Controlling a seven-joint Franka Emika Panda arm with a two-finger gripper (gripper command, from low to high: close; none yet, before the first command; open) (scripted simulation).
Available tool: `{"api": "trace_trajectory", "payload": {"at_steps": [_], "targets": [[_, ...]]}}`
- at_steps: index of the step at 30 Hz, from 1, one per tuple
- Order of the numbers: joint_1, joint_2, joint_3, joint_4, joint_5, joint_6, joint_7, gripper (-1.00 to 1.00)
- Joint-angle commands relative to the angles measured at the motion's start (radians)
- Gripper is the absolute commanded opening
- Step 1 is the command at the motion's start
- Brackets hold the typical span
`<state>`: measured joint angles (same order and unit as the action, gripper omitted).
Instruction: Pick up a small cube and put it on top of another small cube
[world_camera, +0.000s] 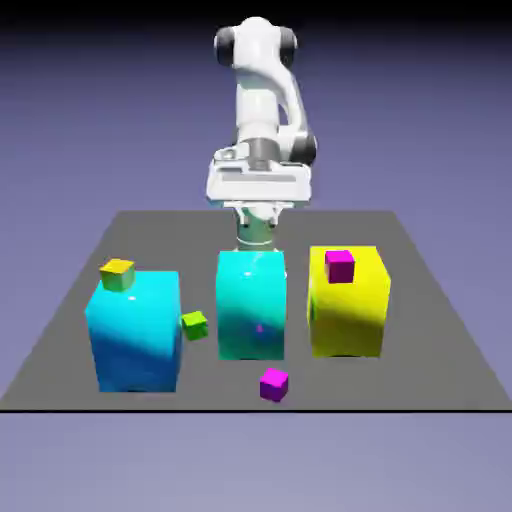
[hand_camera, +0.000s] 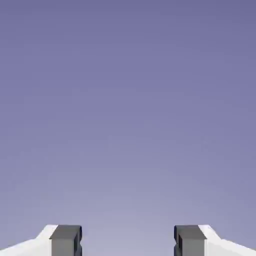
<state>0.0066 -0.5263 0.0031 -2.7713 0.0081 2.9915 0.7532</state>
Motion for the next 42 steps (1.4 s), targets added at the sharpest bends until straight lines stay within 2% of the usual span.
{"api": "trace_trajectory", "payload": {"at_steps": [1, 35, 37, 41, 42], "targets": [[-0.004, 0.036, 0.003, 0.032, 0.007, -0.038, 0.01, 0.0], [-0.155, 1.268, 0.09, 1.124, 0.236, -1.321, 0.354, 0.0], [-0.159, 1.294, 0.092, 1.146, 0.241, -1.348, 0.361, 0.0], [-0.14, 1.325, 0.099, 1.027, 0.256, -1.196, 0.34, 0.0], [-0.14, 1.325, 0.099, 1.027, 0.256, -1.196, 0.34, -1.0]]}}
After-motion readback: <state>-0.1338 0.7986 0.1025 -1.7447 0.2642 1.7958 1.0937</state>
